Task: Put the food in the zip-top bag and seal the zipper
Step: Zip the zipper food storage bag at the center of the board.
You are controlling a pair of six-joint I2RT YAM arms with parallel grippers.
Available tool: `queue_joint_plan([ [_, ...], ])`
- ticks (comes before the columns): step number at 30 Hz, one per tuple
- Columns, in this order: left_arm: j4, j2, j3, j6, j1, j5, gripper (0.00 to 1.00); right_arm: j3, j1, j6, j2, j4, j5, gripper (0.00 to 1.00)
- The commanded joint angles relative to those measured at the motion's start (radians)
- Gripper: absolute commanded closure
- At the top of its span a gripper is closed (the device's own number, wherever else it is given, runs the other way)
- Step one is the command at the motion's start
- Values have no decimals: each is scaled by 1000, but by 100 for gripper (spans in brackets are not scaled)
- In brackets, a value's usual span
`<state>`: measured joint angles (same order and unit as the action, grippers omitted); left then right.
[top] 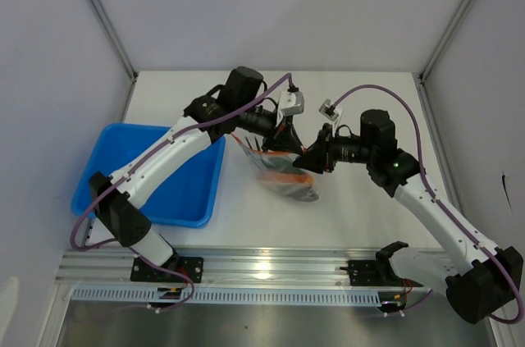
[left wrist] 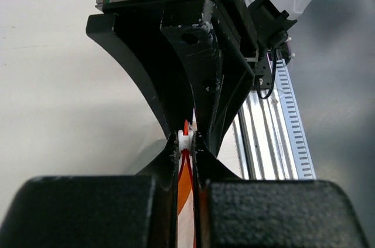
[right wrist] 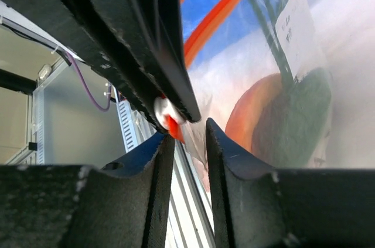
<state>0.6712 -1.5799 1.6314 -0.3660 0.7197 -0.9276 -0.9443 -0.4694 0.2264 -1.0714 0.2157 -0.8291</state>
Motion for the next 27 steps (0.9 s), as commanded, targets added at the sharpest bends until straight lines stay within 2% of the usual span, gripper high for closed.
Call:
queue_joint_plan([
  [1,24,-14,71,12,1,-60,99,-63,-5,-28,22,-16,4,70],
  [3,22,-14,73,15,0,-71,99,-68,-6,-35,11,-12,-2,77],
  [4,22,-15,76,18,0,-77,99,-67,-8,-38,11,-13,-4,86],
  [6,19,-15,81,22,-3,-85,99,-63,-14,-39,10,-18,-5,93],
  [12,5,-19,84,48,-17,-119,99,-59,-28,-47,8,-22,-10,88],
  [13,5,-19,82,48,-17,-120,99,-59,-29,-47,7,-22,-8,85],
  [17,-1,-19,82,55,-20,-126,99,-53,-38,-41,-4,-30,-5,85],
  [19,-4,-20,85,59,-19,-128,99,-51,-44,-38,-12,-41,-1,89],
  [21,-1,-23,84,59,-22,-129,100,-53,-51,-27,-19,-53,-1,100],
  [27,18,-51,97,104,-52,-137,99,-31,-69,8,8,-82,57,100],
])
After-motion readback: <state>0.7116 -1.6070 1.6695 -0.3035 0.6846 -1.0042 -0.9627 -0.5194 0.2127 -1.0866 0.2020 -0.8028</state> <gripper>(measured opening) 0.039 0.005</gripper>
